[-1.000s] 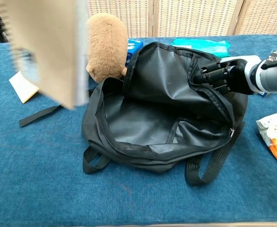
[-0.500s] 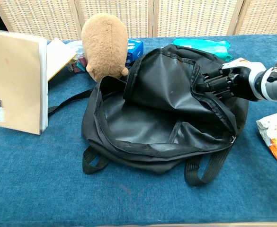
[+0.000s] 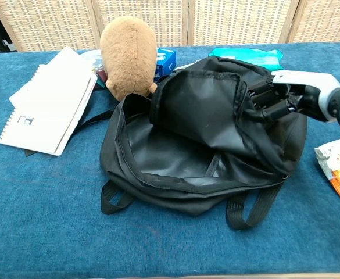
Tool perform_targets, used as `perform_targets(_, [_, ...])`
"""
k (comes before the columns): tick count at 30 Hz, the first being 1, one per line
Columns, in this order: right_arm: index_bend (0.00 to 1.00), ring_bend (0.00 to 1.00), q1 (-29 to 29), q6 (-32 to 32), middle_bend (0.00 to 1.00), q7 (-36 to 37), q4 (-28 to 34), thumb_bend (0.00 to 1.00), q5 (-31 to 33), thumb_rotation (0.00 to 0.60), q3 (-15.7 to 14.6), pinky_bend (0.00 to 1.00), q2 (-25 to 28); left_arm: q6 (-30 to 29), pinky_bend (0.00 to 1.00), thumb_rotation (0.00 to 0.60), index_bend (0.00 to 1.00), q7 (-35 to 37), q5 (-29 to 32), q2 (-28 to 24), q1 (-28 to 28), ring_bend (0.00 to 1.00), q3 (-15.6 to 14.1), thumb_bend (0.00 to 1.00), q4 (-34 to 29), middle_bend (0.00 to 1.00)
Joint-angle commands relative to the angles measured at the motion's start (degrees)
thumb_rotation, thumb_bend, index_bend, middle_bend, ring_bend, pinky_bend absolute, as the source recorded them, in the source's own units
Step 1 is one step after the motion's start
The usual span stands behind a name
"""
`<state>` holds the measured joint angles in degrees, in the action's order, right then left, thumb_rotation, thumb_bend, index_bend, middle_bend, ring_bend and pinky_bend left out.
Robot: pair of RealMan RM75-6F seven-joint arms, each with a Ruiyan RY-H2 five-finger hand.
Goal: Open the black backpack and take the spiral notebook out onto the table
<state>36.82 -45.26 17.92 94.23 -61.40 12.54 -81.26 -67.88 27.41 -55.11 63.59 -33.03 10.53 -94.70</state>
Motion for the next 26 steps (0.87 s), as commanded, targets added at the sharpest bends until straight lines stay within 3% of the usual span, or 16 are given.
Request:
perform_targets(1, [0.12, 0.07, -3.37, -10.1, 0.12, 2.55, -8.43, 0.09, -34.39, 0.6, -11.13, 0.16, 2.82, -4.74, 0.06, 0.6, 0.09, -3.75, -3.53, 1.7, 2.26, 0.0, 1.34, 0.22, 0.19, 0.0])
perform_targets(3, [0.01, 0.01, -3.72, -16.51, 0.02, -4.67, -13.55, 0.0, -43.51, 0.6, -13.78, 0.1, 4.4, -7.74, 0.06, 0.6, 0.09, -6.66, -6.58, 1.83, 3.54, 0.0, 0.5, 0.22, -0.23, 0.0])
perform_targets(5, [0.0, 0.0, -4.39, -21.62, 0.0, -10.53, -17.01, 0.0, -48.77, 0.6, -15.08, 0.07, 5.74, -9.91, 0.06, 0.6, 0.09, -9.28, -8.78, 1.79, 4.85, 0.0, -0.38, 0.22, -0.91, 0.0])
perform_targets(11, [0.0, 0.0, -8.18, -33.91, 0.0, -23.09, -24.47, 0.0, -55.52, 0.6, -16.5, 0.06, 10.84, -14.25, 0.06, 0.6, 0.08, -12.66, -12.47, -0.33, 10.32, 0.0, -3.5, 0.3, -6.07, 0.0])
perform_targets(18, [0.0, 0.0, -16.22, -41.91, 0.0, -26.96, -25.38, 0.0, -46.64, 0.6, -13.86, 0.01, 11.91, -20.0, 0.06, 0.6, 0.06, -13.61, -16.36, -1.87, 17.14, 0.0, -6.72, 0.31, -9.13, 0.0])
perform_targets(20, [0.0, 0.0, -20.35, -44.0, 0.0, -28.65, -20.54, 0.0, -40.68, 0.6, -12.39, 0.0, 11.96, -21.26, 0.04, 0.6, 0.06, -11.31, -18.57, -2.08, 20.2, 0.0, -9.21, 0.29, -10.93, 0.0])
perform_targets(23, [0.0, 0.0, -22.93, -44.53, 0.0, -29.61, -14.51, 0.0, -36.87, 0.6, -11.97, 0.0, 12.68, -21.79, 0.0, 0.6, 0.06, -8.42, -20.97, -2.7, 22.49, 0.0, -10.86, 0.24, -11.95, 0.0])
perform_targets(26, [0.0, 0.0, -25.51, -45.3, 0.0, -28.48, -7.7, 0.0, -33.7, 0.6, -12.11, 0.0, 13.09, -23.97, 0.0, 0.6, 0.06, -12.6, -22.69, -2.13, 25.03, 0.0, -12.37, 0.17, -11.25, 0.0])
